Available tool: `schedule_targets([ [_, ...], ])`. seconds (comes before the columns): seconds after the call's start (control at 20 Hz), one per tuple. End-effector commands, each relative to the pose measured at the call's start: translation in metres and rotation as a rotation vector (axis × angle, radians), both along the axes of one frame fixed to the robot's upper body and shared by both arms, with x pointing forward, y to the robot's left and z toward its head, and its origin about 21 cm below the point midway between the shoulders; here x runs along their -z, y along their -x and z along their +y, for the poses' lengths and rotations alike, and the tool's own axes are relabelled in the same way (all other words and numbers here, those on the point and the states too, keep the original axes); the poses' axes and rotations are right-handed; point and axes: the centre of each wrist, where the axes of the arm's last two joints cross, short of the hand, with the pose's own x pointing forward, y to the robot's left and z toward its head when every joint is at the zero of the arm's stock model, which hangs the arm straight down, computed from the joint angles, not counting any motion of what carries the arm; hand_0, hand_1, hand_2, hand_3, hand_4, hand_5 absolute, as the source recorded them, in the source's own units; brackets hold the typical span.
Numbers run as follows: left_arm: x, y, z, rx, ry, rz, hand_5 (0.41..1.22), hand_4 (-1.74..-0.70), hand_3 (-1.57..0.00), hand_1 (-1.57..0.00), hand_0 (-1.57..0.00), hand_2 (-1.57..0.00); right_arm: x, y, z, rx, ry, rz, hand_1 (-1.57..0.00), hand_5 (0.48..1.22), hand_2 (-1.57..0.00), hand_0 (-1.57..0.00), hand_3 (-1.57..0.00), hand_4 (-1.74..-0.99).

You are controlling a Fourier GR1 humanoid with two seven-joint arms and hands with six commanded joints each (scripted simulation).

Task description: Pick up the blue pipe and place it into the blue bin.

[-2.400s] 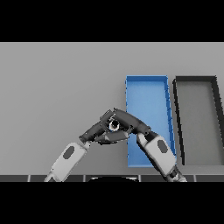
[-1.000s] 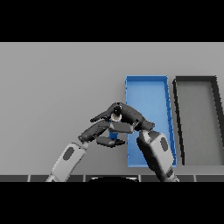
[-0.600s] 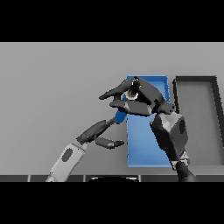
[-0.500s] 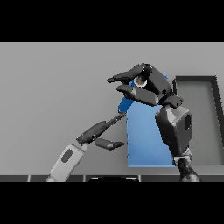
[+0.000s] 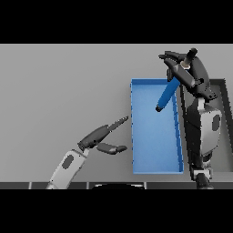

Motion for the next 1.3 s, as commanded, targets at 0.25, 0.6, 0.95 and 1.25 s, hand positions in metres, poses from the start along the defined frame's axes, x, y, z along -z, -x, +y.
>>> schedule_targets([
  [0.25,-0.001,-0.001,-0.002,0.005,0.002,-0.004,0.481,-0.87,0.0,0.0,0.0,0.0,0.083,0.012,-0.028,0.169,0.035,0.273,-1.57,1.221,-1.57,-1.57,-1.57,-1.499],
  [0.6,0.0,0.0,-0.004,-0.002,-0.009,-0.005,0.476,-0.88,0.0,0.0,0.0,0.0,0.146,0.045,-0.039,0.277,0.094,0.617,-1.57,1.221,-1.57,-1.57,-0.82,-1.617],
  [0.95,0.0,-0.001,-0.006,0.002,-0.015,-0.006,0.495,-0.88,0.0,0.0,0.0,0.0,0.181,0.06,-0.037,0.29,0.101,0.926,-0.77,1.114,-0.74,-0.8,-0.49,-1.385],
  [1.25,-0.002,-0.002,-0.007,-0.003,-0.009,-0.006,0.491,-0.88,0.0,0.0,0.0,0.0,0.177,0.057,-0.03,0.155,0.289,0.947,-0.2,0.982,-0.19,-0.21,-0.13,-1.179],
])
